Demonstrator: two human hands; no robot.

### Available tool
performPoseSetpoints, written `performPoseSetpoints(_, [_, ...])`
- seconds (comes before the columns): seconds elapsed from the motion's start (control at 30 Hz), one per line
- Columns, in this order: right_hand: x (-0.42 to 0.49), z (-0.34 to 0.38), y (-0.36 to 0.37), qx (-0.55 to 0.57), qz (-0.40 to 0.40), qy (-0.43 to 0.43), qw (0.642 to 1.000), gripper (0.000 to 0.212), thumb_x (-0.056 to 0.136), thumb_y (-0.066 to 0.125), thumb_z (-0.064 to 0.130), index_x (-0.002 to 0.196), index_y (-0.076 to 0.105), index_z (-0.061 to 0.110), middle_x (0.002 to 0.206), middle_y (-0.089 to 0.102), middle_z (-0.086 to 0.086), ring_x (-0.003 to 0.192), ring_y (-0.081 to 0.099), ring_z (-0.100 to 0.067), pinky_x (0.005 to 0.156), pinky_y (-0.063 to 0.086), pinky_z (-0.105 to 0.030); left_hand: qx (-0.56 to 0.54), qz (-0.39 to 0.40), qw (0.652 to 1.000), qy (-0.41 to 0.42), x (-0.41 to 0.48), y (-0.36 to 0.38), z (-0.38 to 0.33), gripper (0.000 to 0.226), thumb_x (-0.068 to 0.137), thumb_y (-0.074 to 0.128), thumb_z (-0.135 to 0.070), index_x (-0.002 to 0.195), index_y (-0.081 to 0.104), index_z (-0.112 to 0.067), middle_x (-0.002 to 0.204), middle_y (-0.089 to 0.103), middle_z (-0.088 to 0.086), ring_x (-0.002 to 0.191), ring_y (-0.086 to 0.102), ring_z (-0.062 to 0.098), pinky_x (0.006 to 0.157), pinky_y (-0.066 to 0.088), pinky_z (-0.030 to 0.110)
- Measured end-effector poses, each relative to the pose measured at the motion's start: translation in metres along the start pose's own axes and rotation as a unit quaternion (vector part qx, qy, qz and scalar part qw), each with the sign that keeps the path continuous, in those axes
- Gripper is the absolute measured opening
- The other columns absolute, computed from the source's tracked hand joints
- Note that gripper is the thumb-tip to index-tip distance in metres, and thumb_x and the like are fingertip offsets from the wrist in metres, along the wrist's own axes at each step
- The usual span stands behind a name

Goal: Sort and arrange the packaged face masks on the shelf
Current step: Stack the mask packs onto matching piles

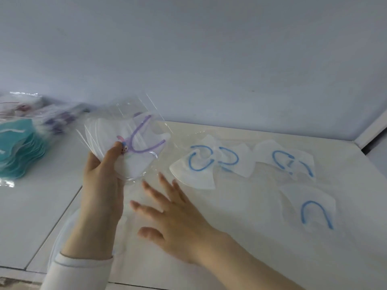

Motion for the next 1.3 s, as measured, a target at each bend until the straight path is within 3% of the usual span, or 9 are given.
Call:
performPoseSetpoints(0.1, [0.008, 0.034, 0.019, 0.016, -0.006, -0.083, 0.996, 0.060, 0.090, 0.028, 0.049, 0.140, 0.042, 0.020, 0.156, 0.020, -0.006, 0.145, 0.007, -0.028, 0.111, -0.015, -0.046, 0.000, 0.002, 1.000, 0.023, -0.001, -0.003, -0.013, 0.018, 0.093, 0.050, -0.003, 0.096, 0.060, -0.018, 0.070, 0.070, -0.012, 0.071, 0.064, 0.001, 0.077, 0.051, 0.018])
performPoseSetpoints(0.2, [0.001, 0.007, 0.015, 0.028, -0.021, 0.007, 0.999, 0.059, 0.092, 0.030, 0.049, 0.141, 0.040, 0.018, 0.156, 0.018, -0.007, 0.145, 0.009, -0.029, 0.110, -0.018, -0.043, 0.013, 0.006, 0.999, 0.031, -0.003, -0.009, -0.013, 0.020, 0.093, 0.050, -0.003, 0.106, 0.059, -0.014, 0.073, 0.070, -0.013, 0.074, 0.065, 0.001, 0.080, 0.052, 0.019])
performPoseSetpoints(0.4, [-0.051, -0.069, -0.013, -0.030, -0.038, 0.205, 0.978, 0.105, 0.063, -0.022, 0.069, 0.148, 0.022, 0.026, 0.158, 0.004, -0.003, 0.145, -0.006, -0.028, 0.108, -0.021, -0.037, 0.043, 0.041, 0.998, -0.022, -0.027, 0.003, 0.018, 0.017, 0.092, 0.052, -0.006, 0.092, 0.061, -0.020, 0.069, 0.070, -0.012, 0.067, 0.066, 0.001, 0.063, 0.052, 0.014])
performPoseSetpoints(0.53, [-0.082, -0.079, -0.034, 0.090, -0.085, 0.252, 0.960, 0.074, 0.082, 0.003, 0.060, 0.148, 0.014, 0.030, 0.158, 0.001, 0.009, 0.144, -0.010, -0.009, 0.116, -0.012, -0.029, 0.073, 0.108, 0.991, -0.032, -0.044, 0.021, 0.038, 0.011, 0.091, 0.057, -0.011, 0.090, 0.062, -0.021, 0.069, 0.070, -0.013, 0.066, 0.065, 0.000, 0.060, 0.050, 0.014])
performPoseSetpoints(0.67, [-0.119, -0.084, -0.059, 0.502, -0.249, 0.249, 0.790, 0.058, 0.084, 0.050, 0.049, 0.137, 0.038, 0.031, 0.142, 0.044, 0.016, 0.131, 0.034, 0.008, 0.112, 0.028, -0.023, 0.145, 0.214, 0.966, -0.028, -0.071, 0.042, 0.056, 0.017, 0.079, 0.067, -0.028, 0.096, 0.064, -0.024, 0.084, 0.072, -0.012, 0.081, 0.066, 0.005, 0.073, 0.052, 0.021])
performPoseSetpoints(0.77, [-0.140, -0.093, -0.069, 0.605, -0.300, 0.193, 0.712, 0.062, 0.069, 0.070, 0.059, 0.120, 0.051, 0.030, 0.110, 0.067, 0.015, 0.109, 0.056, 0.006, 0.089, 0.046, -0.015, 0.183, 0.266, 0.946, 0.002, -0.099, 0.066, 0.063, 0.014, 0.091, 0.058, -0.011, 0.092, 0.060, -0.024, 0.075, 0.068, -0.022, 0.072, 0.061, -0.009, 0.066, 0.045, 0.007])
performPoseSetpoints(0.97, [-0.170, -0.099, -0.063, 0.432, -0.362, 0.231, 0.793, 0.016, 0.082, 0.068, 0.014, 0.086, 0.056, 0.024, 0.066, 0.064, 0.017, 0.063, 0.056, 0.006, 0.063, 0.042, -0.008, 0.240, 0.321, 0.915, 0.046, -0.130, 0.080, 0.083, 0.012, 0.083, 0.066, -0.029, 0.092, 0.058, -0.030, 0.084, 0.066, -0.020, 0.084, 0.061, -0.003, 0.075, 0.045, 0.013])
performPoseSetpoints(1.17, [-0.173, -0.089, -0.063, 0.430, -0.344, 0.200, 0.811, 0.032, 0.079, 0.063, 0.019, 0.105, 0.052, 0.034, 0.103, 0.062, 0.026, 0.100, 0.058, 0.005, 0.085, 0.044, -0.009, 0.234, 0.274, 0.930, 0.076, -0.141, 0.069, 0.088, 0.024, 0.077, 0.062, -0.039, 0.099, 0.052, -0.038, 0.094, 0.061, -0.014, 0.091, 0.059, 0.010, 0.078, 0.046, 0.021])
performPoseSetpoints(1.3, [-0.170, -0.082, -0.053, 0.447, -0.350, 0.228, 0.791, 0.025, 0.087, 0.060, 0.001, 0.097, 0.053, 0.023, 0.091, 0.065, 0.009, 0.081, 0.062, 0.009, 0.073, 0.043, -0.005, 0.235, 0.247, 0.939, 0.049, -0.150, 0.063, 0.092, 0.011, 0.083, 0.059, -0.029, 0.090, 0.051, -0.028, 0.081, 0.062, -0.015, 0.079, 0.058, 0.005, 0.071, 0.043, 0.020])
Point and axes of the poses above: each hand's wrist, its own x-axis towards the middle knuckle, its own y-axis out of the palm, z = x × y, the point moved 4 cm from there along x, towards the middle knuckle
